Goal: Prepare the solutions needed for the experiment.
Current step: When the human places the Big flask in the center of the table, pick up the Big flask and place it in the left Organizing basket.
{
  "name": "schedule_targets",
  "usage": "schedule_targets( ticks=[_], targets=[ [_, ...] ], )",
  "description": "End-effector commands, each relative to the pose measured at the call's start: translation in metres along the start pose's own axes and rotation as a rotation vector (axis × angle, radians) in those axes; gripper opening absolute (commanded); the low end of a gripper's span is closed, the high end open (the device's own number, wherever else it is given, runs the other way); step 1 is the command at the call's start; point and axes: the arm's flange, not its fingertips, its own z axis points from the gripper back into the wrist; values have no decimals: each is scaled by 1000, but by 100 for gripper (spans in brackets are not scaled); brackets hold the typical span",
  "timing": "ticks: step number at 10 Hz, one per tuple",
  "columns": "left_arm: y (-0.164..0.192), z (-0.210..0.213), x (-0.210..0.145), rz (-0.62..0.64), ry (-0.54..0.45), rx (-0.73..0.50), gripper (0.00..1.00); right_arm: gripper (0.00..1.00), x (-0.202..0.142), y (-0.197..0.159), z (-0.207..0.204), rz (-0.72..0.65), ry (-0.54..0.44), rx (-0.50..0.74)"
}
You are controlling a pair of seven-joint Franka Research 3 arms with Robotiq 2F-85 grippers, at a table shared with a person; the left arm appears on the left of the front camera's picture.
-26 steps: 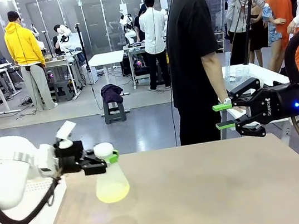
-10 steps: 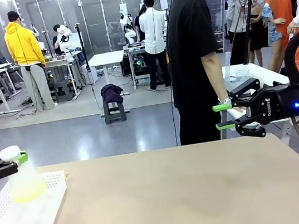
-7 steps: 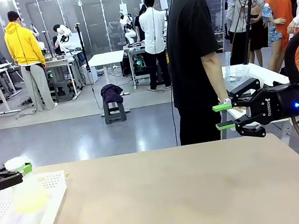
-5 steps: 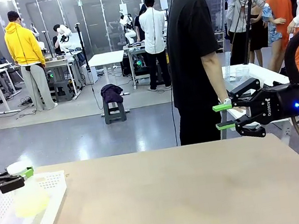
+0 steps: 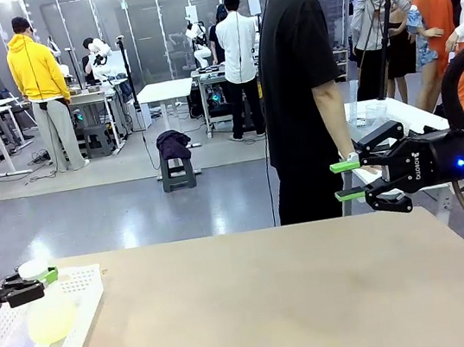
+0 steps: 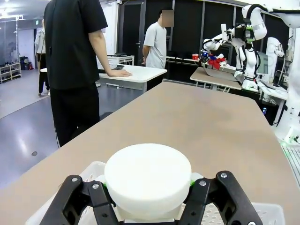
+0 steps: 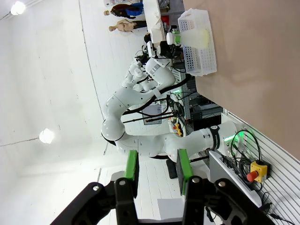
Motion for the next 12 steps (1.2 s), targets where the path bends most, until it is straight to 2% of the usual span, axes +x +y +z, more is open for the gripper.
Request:
schedule_targets(
  ticks=[1, 2, 3, 4, 5, 6, 7, 8, 9, 10, 12],
  targets=[
    [1, -1, -13, -18, 1, -7, 0, 43, -1, 2, -1, 2, 2, 14],
    [1, -1, -15, -10, 5, -26, 41, 43, -1, 2, -1, 2, 2, 14],
    [-1, 0, -16, -11, 14, -46, 41, 43, -1, 2, -1, 2, 2, 14],
    [-5, 2, -14, -17, 27, -45, 61, 43, -1, 2, -1, 2, 2, 14],
    [-8, 4, -11, -24, 42, -42, 42, 43, -1, 2, -1, 2, 2, 14],
    [-12, 8, -8, -33, 55, -29, 81, 43, -1, 2, -1, 2, 2, 14],
    [-15, 14, -5, -47, 52, -5, 62, 43, -1, 2, -1, 2, 2, 14],
    [-19, 21, -3, -47, 54, 8, 100, 43, -1, 2, -1, 2, 2, 14],
    [-23, 27, -1, -52, 58, 16, 82, 43, -1, 2, -1, 2, 2, 14],
    [-27, 31, 1, -58, 62, 23, 100, 43, -1, 2, -1, 2, 2, 14],
    [-34, 37, 7, -69, 67, 25, 100, 43, -1, 2, -1, 2, 2, 14]
  ],
)
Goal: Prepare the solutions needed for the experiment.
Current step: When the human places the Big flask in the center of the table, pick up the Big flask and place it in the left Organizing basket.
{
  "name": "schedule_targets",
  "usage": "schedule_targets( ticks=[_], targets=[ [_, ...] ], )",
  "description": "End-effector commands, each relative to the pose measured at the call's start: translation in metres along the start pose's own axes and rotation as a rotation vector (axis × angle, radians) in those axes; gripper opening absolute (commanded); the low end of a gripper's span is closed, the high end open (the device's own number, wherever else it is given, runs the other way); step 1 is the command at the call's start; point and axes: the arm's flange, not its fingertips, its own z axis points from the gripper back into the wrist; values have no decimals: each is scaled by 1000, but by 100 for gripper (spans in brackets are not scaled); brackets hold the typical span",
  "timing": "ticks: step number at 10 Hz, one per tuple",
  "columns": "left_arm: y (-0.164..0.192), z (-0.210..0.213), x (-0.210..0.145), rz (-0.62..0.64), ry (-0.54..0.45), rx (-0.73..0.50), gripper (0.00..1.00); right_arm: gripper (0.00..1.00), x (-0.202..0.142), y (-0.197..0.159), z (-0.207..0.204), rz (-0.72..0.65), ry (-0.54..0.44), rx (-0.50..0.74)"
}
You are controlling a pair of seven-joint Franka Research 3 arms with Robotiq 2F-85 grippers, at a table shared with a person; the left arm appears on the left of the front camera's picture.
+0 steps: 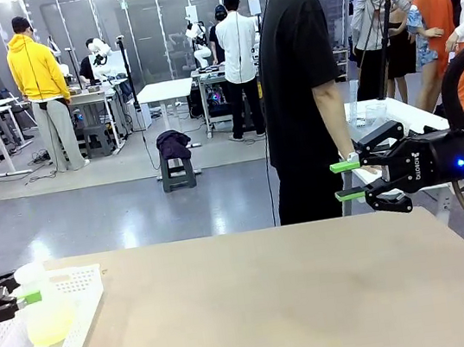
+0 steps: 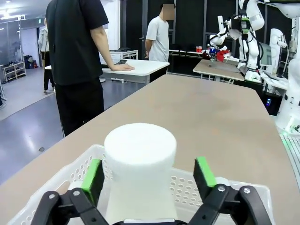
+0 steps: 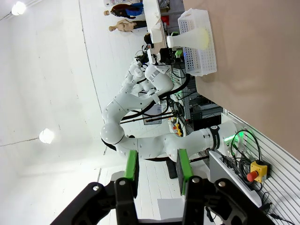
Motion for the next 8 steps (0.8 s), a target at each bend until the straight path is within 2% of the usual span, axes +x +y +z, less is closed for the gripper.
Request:
schedule_targets(
  ticks=[1, 4, 5, 8],
  targets=[
    [-11, 1, 7, -32, 27, -4, 99, 43, -1, 2, -1, 2, 3, 14],
    [-18, 7, 14, -28, 32, 20, 100, 43, -1, 2, -1, 2, 3, 14],
    [-6, 2, 8, -14, 3, -2, 100, 43, -1, 2, -1, 2, 3, 14],
    [-6, 2, 8, -14, 3, -2, 100, 43, -1, 2, -1, 2, 3, 14]
  ],
)
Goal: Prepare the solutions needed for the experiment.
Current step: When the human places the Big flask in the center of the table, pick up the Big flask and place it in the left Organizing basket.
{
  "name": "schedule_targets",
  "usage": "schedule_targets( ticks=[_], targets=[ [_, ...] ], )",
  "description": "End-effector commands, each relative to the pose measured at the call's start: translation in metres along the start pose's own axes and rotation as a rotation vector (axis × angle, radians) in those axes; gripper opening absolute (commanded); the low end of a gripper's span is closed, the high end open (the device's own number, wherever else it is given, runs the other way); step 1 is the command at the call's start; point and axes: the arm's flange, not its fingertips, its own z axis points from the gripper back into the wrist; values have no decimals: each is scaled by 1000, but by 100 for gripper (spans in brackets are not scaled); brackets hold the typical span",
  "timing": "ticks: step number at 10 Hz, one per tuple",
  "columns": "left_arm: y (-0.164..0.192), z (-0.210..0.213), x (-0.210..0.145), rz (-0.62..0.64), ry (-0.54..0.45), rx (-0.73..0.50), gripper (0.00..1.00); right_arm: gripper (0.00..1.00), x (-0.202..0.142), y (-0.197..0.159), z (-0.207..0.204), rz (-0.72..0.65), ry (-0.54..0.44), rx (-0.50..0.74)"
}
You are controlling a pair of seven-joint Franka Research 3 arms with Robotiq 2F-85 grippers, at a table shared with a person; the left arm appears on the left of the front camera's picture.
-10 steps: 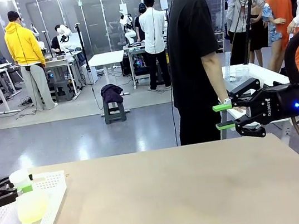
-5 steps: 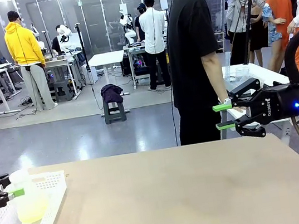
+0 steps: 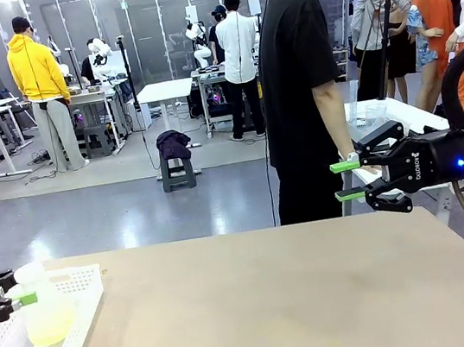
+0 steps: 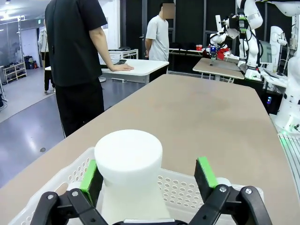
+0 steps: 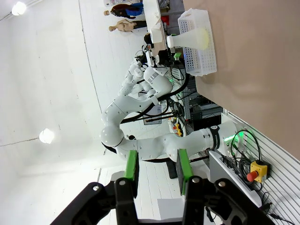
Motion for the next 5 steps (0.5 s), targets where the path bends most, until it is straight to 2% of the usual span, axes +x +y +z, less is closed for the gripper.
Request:
schedule_targets(
  ticks=[1, 5],
  targets=[
    [2, -1, 1, -4, -3, -4, 100, 43, -1, 2, -1, 2, 3, 14],
    [2, -1, 1, -4, -3, -4, 100, 43, -1, 2, -1, 2, 3, 14]
  ],
)
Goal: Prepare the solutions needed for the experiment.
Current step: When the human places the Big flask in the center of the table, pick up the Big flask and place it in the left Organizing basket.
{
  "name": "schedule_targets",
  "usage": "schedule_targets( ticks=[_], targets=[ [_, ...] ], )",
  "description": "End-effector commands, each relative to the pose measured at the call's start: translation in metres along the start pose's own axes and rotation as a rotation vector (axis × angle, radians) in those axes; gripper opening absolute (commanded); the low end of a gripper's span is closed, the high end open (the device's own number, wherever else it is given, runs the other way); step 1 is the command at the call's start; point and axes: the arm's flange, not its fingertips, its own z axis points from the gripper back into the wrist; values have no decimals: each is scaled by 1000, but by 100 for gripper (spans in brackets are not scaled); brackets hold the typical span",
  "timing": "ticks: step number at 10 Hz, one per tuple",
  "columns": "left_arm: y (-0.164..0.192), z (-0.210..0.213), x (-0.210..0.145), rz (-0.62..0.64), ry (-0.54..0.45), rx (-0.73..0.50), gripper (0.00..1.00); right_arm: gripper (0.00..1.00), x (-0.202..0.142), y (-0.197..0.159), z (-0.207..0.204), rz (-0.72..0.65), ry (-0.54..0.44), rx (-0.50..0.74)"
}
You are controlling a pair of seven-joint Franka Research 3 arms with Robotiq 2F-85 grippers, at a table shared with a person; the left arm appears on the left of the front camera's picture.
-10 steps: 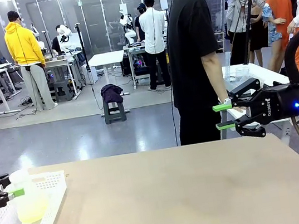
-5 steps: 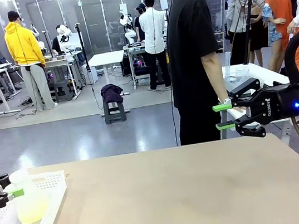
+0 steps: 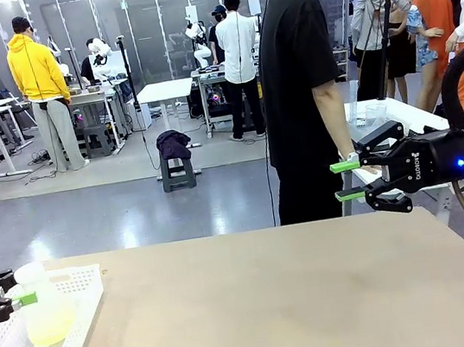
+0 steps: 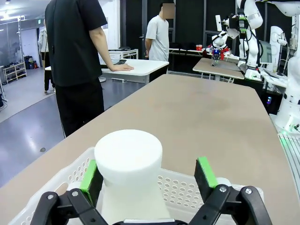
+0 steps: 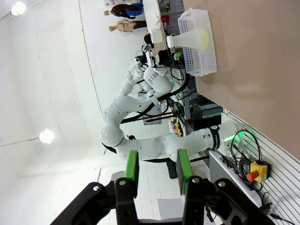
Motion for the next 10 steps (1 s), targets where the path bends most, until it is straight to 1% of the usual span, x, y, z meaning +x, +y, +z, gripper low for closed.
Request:
schedule_targets(
  ticks=[1, 2, 4, 5, 6, 8, 10],
  targets=[
    [2, -1, 1, -4, -3, -4, 100, 43, -1, 2, -1, 2, 3, 14],
    [0, 0, 0, 0, 0, 0, 100, 43, -1, 2, -1, 2, 3, 14],
    [-17, 12, 16, -15, 64, -23, 100, 43, -1, 2, -1, 2, 3, 14],
    [-20, 20, 26, -38, 64, 3, 100, 43, -1, 2, -1, 2, 3, 14],
    [-20, 33, 36, -64, 16, 70, 100, 43, -1, 2, -1, 2, 3, 14],
    [-20, 46, 55, -106, -24, 109, 100, 43, -1, 2, -1, 2, 3, 14],
    [-27, 57, 87, -95, -118, 152, 100, 43, -1, 2, -1, 2, 3, 14]
  ],
)
